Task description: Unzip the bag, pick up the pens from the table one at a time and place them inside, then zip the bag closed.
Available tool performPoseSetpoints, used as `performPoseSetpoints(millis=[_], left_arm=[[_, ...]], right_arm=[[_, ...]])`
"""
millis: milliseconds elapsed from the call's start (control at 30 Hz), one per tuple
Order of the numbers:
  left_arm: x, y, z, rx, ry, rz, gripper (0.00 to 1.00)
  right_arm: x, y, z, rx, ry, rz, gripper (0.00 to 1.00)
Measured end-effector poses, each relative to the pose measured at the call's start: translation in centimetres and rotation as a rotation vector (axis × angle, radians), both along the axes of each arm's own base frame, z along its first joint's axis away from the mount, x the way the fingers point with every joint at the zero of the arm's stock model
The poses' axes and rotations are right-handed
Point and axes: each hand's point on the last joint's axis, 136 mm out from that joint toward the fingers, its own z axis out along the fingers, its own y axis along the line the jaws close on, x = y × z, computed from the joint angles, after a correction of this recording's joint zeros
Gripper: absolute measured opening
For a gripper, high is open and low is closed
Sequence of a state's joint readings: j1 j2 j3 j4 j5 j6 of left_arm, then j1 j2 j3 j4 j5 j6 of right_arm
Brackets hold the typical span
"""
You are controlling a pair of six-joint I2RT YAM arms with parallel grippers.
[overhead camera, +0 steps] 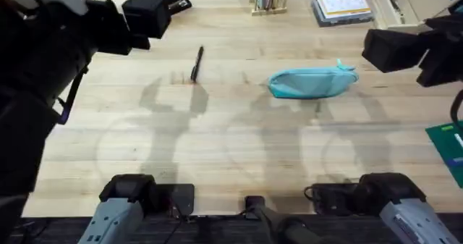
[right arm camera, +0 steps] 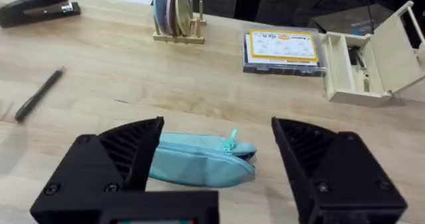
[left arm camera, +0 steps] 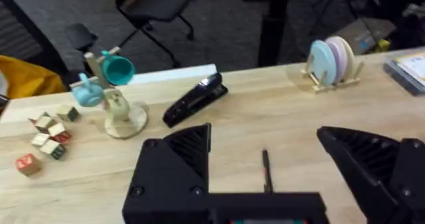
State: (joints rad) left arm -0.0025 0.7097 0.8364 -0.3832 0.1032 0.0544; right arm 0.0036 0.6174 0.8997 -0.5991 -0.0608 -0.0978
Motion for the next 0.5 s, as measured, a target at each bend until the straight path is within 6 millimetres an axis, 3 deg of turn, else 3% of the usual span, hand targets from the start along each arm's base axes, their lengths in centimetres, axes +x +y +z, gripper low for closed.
performPoseSetpoints(millis=[167,300,367,400,500], left_arm=[[0.0,-1.5,-1.1,0.026,0.047,-0.098,0.993],[-0.5,-4.2,-2.1,0.082,0.072,-0.254,0.993],[-0.9,-5.9,-2.7,0.118,0.084,-0.346,0.993],[-1.3,-8.9,-3.9,0.164,0.106,-0.492,0.993],[-1.5,-11.2,-5.2,0.183,0.136,-0.584,0.993]], right_arm=[[-0.1,0.0,-0.1,0.0,0.005,0.0,0.997],[-0.1,0.0,-0.1,0.0,0.006,0.0,0.997],[-0.1,0.0,-0.1,0.0,0.007,0.0,0.998],[-0.1,0.0,-0.1,-0.01,0.005,0.004,0.998],[-0.1,0.0,-0.1,-0.024,0.004,0.01,0.998]])
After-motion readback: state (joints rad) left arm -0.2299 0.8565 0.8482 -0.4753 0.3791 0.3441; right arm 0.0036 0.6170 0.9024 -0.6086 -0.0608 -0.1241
